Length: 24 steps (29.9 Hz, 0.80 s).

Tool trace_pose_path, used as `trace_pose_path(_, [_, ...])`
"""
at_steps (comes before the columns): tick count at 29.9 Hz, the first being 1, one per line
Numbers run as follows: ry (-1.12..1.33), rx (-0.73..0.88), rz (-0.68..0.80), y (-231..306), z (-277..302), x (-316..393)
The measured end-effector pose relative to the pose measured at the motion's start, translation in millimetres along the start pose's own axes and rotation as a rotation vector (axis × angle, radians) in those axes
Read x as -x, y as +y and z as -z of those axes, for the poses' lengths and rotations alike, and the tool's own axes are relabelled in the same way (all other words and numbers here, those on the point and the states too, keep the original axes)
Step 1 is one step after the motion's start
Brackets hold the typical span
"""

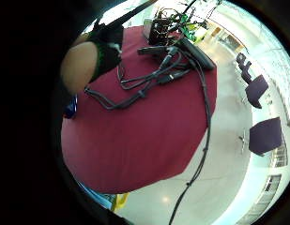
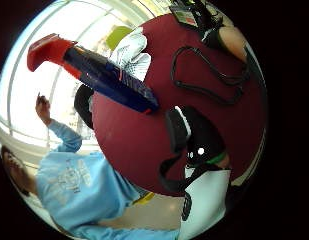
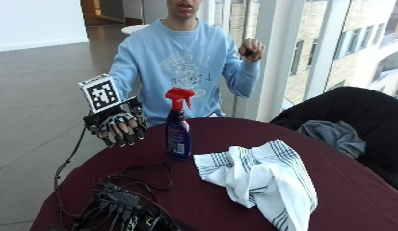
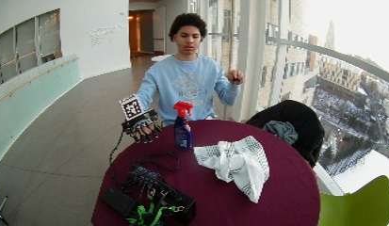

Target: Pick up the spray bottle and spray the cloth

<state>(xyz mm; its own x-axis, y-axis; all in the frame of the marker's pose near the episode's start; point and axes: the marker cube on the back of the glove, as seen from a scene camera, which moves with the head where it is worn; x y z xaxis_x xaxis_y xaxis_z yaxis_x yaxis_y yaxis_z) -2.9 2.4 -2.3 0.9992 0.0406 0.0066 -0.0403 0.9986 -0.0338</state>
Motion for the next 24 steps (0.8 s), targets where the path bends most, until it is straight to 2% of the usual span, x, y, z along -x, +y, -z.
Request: trace_pose_path(24, [-0.01,0.008,-0.001,-1.0,0.8,15.1])
